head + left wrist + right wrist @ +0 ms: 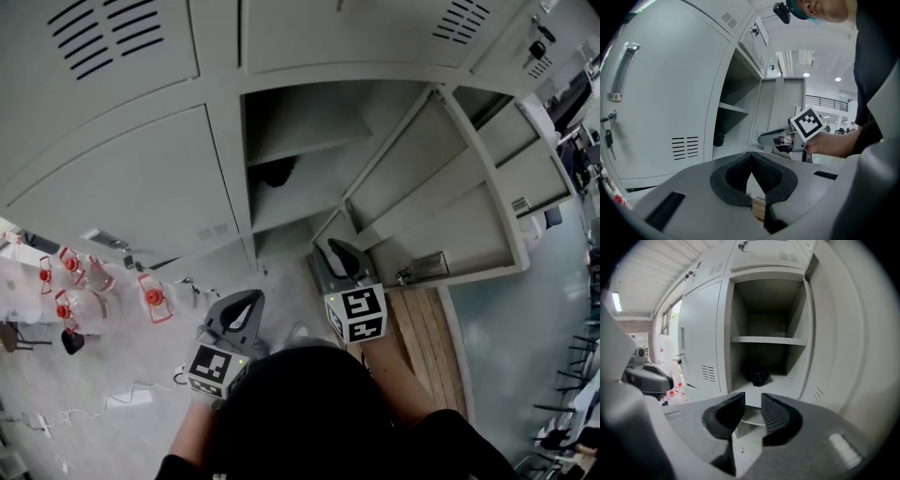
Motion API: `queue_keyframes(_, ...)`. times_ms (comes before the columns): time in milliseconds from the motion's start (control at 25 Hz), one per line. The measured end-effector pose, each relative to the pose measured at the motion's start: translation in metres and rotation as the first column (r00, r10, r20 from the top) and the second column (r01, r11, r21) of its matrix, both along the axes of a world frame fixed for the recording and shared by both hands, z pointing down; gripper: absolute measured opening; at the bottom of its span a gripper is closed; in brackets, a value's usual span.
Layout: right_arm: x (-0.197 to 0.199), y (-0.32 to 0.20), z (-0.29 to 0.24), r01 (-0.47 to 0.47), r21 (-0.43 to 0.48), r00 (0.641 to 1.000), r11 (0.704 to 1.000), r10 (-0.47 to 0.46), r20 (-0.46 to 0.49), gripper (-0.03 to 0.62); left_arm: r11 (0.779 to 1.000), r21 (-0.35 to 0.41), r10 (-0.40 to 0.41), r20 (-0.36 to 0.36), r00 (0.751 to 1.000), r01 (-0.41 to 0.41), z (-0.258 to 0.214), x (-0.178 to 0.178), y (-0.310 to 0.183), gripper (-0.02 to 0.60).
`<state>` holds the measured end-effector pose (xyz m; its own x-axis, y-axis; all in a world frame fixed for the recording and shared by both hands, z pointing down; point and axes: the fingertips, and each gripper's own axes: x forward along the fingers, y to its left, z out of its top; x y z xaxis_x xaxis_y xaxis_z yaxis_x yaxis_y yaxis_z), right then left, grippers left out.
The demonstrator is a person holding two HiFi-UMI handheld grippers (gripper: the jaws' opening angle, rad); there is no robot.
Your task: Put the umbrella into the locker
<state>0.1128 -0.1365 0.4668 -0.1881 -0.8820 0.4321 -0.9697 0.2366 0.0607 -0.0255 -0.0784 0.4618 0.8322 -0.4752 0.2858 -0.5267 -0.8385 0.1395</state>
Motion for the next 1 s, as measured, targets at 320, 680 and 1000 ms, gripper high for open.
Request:
queue_keyframes(320,0.002,0.038,-0.024,0.013,0.067,0.992,0.998,-0.021,0.124,0.097,0.998,0.004,0.064,-0.018,0.998,-0.064,-0.006,0.022,0.006,0.012)
queue_keyframes(680,-0.003,0.065,-0.046,0.037,0.145,0.975,0.989,-0.068,0.214,0.067,0.997,0.029,0.069,-0.051,0.996,-0.067,-0.022,0.031,0.01,0.012)
queue_keyframes(1000,-0.006,0.078,-0.048,0.048,0.177,0.958,0.983,-0.096,0.27,0.043,0.998,-0.015,0.066,-0.081,0.995,-0.068,-0.035,0.035,0.02,0.012)
